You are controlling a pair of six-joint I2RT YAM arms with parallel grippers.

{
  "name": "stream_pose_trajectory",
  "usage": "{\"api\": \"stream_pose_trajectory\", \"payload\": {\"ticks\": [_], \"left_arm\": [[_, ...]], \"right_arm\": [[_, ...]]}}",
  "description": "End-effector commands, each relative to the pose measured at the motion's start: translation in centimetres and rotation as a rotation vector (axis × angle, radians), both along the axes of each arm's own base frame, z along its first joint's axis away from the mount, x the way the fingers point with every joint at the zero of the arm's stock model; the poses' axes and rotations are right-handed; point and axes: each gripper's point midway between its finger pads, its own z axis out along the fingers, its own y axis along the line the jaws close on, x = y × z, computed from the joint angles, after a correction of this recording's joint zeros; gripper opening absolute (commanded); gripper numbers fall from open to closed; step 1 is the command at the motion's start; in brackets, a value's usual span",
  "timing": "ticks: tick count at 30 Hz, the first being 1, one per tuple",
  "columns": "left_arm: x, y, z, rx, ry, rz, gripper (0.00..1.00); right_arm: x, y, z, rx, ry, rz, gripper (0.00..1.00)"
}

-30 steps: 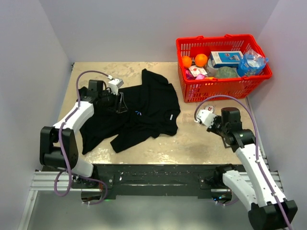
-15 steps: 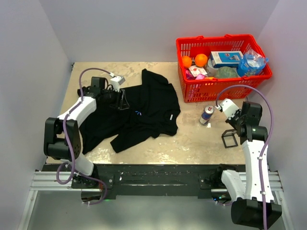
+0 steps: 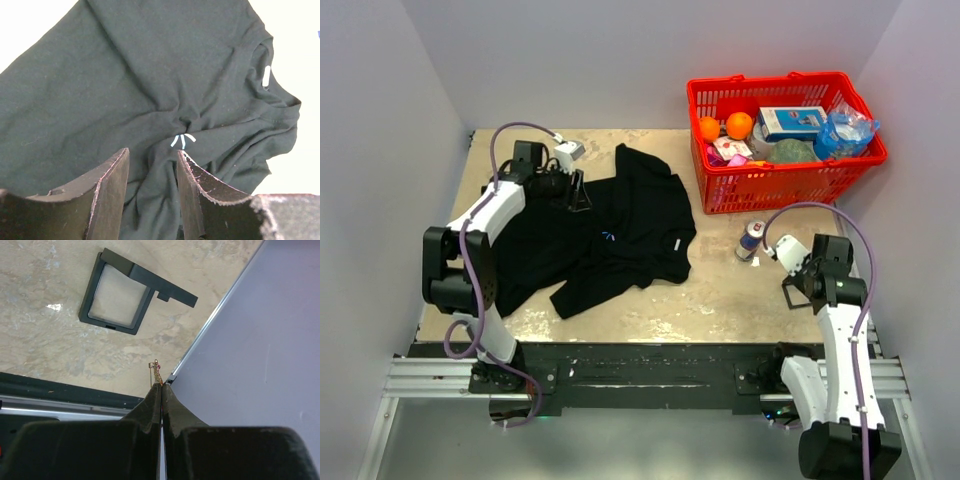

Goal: Remove the brooch from the garment

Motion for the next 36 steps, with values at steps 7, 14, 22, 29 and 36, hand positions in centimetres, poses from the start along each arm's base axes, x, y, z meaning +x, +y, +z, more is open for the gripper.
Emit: {"api": "stream_pose_trajectory", "payload": {"ticks": [7,14,22,29,36], "left_arm": [[1.0,-0.1,-0.1,-0.01,0.003,-0.012,0.47],[0.9,0.3,0.3,0.013,-0.011,-0.007,0.47],[-0.3,-0.1,0.2,0.004,0.008,-0.021,0.47],[-0.4,-0.4,0.3,0.0,0.009,-0.014,0.47],[-0.8,-0.9,0.4,-0.004,0.009,-0.015,0.48]], "right_arm": [[0.8,0.6,-2.5,0.003,-0.022,0.09,0.0],[2.0,1.0,-3.2,0.003,-0.071,0.134,0.0],[3.0,1.1,-4.3,-0.004,-0.102,0.166,0.0],[4.1,1.3,-4.4,-0.004,-0.151,0.194,0.0],[3.7,1.4,-5.1,-0.013,-0.144,0.207,0.0]]}}
